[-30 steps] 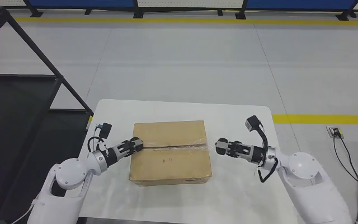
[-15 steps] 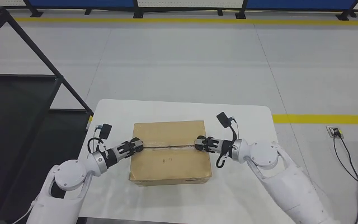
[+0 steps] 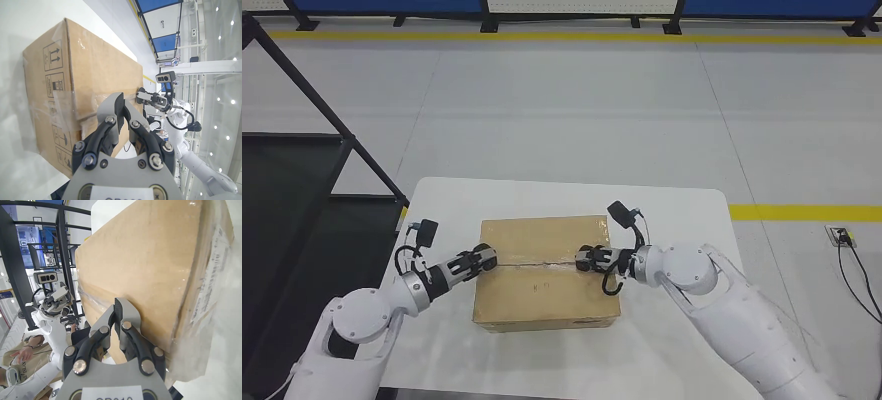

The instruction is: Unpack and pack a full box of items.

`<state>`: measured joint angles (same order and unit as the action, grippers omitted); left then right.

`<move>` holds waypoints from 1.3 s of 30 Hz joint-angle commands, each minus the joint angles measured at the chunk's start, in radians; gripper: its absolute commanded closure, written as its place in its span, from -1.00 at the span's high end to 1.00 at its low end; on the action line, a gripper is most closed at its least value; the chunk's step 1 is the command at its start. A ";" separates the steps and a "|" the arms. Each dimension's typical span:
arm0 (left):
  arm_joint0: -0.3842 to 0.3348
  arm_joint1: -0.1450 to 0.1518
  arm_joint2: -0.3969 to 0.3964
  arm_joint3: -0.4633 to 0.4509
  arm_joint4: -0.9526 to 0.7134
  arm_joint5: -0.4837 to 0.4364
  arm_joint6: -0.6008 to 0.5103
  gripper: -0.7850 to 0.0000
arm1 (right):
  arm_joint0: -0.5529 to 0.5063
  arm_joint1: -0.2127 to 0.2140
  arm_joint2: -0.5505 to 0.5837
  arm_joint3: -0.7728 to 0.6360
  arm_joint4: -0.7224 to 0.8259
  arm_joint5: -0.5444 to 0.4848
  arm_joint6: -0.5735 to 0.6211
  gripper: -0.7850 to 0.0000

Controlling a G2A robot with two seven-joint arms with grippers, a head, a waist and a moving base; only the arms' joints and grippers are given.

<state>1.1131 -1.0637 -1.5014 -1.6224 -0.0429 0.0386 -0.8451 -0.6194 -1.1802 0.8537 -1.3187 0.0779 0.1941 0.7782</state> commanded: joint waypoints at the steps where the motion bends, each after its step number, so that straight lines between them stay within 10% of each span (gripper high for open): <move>1: 0.013 0.002 -0.018 -0.013 -0.017 -0.008 0.007 -1.00 | 0.008 -0.006 -0.010 0.005 -0.001 0.000 -0.002 -1.00; 3: 0.031 0.005 -0.044 -0.027 -0.036 -0.018 0.015 -0.78 | 0.015 -0.013 -0.022 0.010 -0.003 0.000 -0.004 -1.00; 6: 0.068 0.010 -0.095 -0.050 -0.056 -0.029 0.038 1.00 | 0.027 -0.025 -0.042 0.017 -0.002 0.004 -0.011 -1.00; 24: 0.391 0.010 -0.356 -0.159 -0.233 -0.147 0.246 1.00 | 0.157 -0.172 -0.249 0.126 0.030 0.054 -0.172 -1.00; 39: 0.455 0.008 -0.382 -0.113 -0.272 -0.230 0.219 1.00 | 0.277 -0.363 -0.406 0.328 0.098 0.028 -0.246 -1.00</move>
<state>1.5655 -1.0558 -1.8807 -1.7409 -0.3152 -0.1898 -0.6252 -0.3494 -1.5285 0.4570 -1.0052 0.1709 0.2262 0.5333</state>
